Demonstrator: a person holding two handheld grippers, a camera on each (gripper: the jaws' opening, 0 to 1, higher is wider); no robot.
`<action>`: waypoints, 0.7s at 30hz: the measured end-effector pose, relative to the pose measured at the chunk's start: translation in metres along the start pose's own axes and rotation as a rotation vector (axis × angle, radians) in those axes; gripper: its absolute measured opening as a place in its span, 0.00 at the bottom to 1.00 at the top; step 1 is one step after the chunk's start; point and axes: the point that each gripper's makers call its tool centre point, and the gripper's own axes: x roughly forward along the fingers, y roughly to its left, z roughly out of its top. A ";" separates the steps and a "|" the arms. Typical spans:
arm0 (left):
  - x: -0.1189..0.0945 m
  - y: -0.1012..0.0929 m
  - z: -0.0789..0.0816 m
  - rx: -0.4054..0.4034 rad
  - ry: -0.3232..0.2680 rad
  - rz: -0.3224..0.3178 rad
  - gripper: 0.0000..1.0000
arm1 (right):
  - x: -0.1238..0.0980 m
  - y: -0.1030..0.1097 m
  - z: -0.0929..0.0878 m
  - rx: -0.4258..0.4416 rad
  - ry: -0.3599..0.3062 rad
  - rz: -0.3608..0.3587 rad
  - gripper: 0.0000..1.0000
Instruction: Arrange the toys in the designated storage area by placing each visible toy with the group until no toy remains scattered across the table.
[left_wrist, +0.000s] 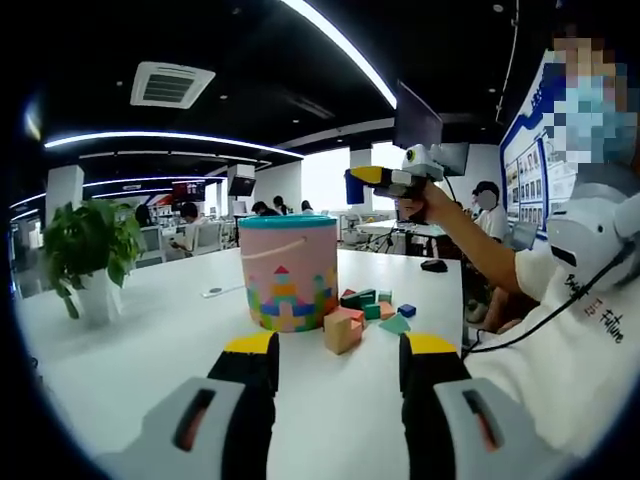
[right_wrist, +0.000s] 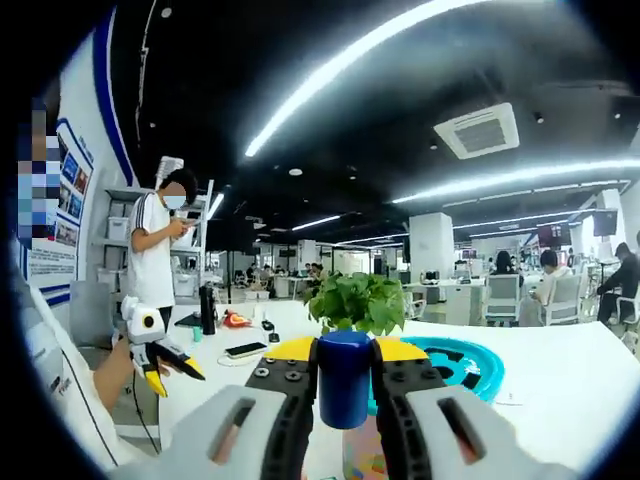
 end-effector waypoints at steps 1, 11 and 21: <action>-0.001 0.001 0.000 -0.002 0.000 0.003 0.49 | 0.005 -0.003 0.003 -0.001 0.002 -0.004 0.20; 0.002 -0.001 -0.002 -0.006 0.003 0.000 0.49 | 0.053 -0.051 0.015 -0.031 0.026 -0.068 0.20; 0.004 -0.003 -0.002 -0.014 0.005 -0.005 0.49 | 0.080 -0.083 -0.009 0.006 0.098 -0.141 0.20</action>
